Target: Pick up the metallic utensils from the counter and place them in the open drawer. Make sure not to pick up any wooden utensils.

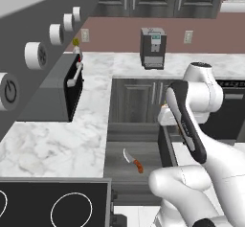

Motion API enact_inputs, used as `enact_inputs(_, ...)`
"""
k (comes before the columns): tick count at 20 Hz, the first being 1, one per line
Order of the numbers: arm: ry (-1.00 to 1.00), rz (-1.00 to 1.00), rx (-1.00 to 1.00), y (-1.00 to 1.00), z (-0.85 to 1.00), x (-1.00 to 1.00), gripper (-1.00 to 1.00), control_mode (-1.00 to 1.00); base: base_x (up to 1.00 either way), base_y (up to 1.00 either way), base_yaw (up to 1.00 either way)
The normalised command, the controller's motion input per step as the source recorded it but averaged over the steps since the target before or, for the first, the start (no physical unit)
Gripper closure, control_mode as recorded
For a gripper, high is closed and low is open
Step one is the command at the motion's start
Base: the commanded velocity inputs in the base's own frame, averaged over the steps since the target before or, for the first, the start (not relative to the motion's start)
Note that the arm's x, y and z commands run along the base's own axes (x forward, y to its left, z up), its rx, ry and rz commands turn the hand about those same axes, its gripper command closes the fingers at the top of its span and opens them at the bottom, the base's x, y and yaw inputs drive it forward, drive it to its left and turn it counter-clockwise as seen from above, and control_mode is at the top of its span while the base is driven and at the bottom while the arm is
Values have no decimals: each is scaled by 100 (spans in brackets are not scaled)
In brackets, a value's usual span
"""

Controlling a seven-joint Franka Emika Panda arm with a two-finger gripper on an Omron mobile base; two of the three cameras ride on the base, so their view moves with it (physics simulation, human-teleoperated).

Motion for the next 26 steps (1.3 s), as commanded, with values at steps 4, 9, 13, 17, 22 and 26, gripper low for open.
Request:
enact_inputs(4, 35, -1, -5, 66, -34, 99, 100, -100, 0, 0, 0)
enact_inputs(9, 11, -2, 0, 59, -75, 93, 100, -100, 0, 0, 0)
enact_inputs(13, 2, -7, 0, 25, -100, 100, 100, -100, 0, 0, 0)
enact_inputs(17, 0, -9, 0, 13, -92, 97, 100, -100, 0, 0, 0)
enact_inputs(22, 6, -9, 0, 6, -63, 43, 100, -100, 0, 0, 0)
enact_inputs(26, 3, -3, 0, -3, -58, 24, 100, -100, 0, 0, 0)
